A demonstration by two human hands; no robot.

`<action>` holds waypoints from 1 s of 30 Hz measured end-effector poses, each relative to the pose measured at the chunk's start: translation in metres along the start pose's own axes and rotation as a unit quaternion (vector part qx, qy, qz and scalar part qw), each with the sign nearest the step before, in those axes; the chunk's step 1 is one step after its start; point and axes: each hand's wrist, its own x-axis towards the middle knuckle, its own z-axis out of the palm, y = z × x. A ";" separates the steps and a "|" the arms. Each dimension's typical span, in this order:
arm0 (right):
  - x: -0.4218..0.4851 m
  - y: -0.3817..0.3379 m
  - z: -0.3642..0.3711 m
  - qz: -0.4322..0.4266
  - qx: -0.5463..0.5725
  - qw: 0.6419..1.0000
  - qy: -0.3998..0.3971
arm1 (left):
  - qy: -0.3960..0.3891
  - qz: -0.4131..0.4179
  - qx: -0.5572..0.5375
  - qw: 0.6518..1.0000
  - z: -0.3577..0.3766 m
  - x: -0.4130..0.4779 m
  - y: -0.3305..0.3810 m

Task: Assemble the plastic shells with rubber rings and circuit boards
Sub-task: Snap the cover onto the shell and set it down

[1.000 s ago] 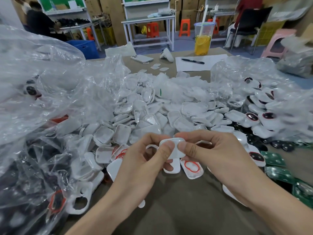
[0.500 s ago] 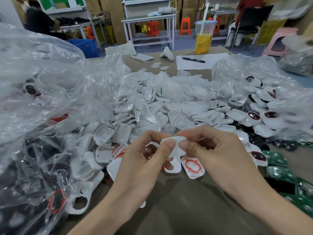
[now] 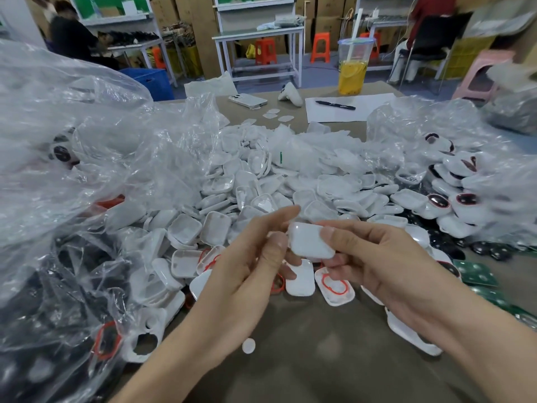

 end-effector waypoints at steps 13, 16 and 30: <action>0.001 0.007 0.001 -0.063 -0.021 0.994 -0.082 | 0.097 0.038 0.132 0.986 0.002 0.007 -0.001; 0.000 0.008 0.003 -0.100 -0.071 0.990 -0.071 | 0.108 -0.013 0.046 0.993 0.003 0.008 0.002; 0.009 0.011 0.007 -0.106 -0.047 0.993 -0.001 | 0.102 -0.122 -0.121 0.980 0.015 0.011 0.003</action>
